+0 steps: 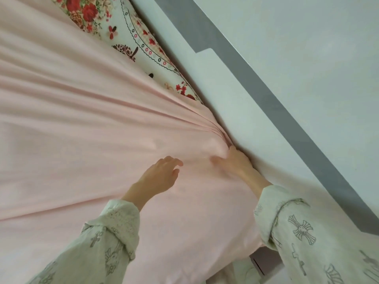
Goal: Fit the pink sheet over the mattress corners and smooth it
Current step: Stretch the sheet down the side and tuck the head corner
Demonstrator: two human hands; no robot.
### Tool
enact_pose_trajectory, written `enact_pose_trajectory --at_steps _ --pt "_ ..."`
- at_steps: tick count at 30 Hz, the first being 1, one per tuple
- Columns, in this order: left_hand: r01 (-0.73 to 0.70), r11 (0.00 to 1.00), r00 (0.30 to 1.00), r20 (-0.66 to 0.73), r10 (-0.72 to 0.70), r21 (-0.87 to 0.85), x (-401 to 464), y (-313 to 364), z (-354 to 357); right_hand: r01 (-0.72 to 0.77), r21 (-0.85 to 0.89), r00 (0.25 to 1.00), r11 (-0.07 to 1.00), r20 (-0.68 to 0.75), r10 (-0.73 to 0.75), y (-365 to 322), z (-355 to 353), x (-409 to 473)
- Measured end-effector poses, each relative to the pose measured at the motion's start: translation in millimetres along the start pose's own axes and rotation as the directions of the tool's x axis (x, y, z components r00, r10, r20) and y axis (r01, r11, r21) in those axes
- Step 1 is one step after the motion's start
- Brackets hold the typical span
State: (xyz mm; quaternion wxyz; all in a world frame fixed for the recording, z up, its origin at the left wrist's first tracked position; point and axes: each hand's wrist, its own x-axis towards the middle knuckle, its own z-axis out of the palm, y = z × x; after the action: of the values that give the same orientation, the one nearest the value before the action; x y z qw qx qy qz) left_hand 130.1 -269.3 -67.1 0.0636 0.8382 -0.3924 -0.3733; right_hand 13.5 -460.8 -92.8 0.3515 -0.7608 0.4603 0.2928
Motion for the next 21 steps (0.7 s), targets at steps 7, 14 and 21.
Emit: enact_pose_trajectory --at_steps 7,14,21 --pt "-0.128 0.991 0.931 -0.341 0.129 0.025 52.4 41.2 -24.8 0.155 0.117 0.986 0.981 0.036 -0.16 -2.9 1.9 -5.9" --pt "-0.108 0.915 0.938 -0.266 0.224 0.39 86.1 48.8 -79.2 0.414 -0.092 0.906 0.906 -0.051 -0.419 -21.2 17.4 -40.3" --pt "-0.168 0.891 0.981 -0.019 0.194 0.421 101.0 47.4 -119.9 0.372 -0.054 0.927 0.927 -0.019 -0.374 -25.4 13.0 -50.2"
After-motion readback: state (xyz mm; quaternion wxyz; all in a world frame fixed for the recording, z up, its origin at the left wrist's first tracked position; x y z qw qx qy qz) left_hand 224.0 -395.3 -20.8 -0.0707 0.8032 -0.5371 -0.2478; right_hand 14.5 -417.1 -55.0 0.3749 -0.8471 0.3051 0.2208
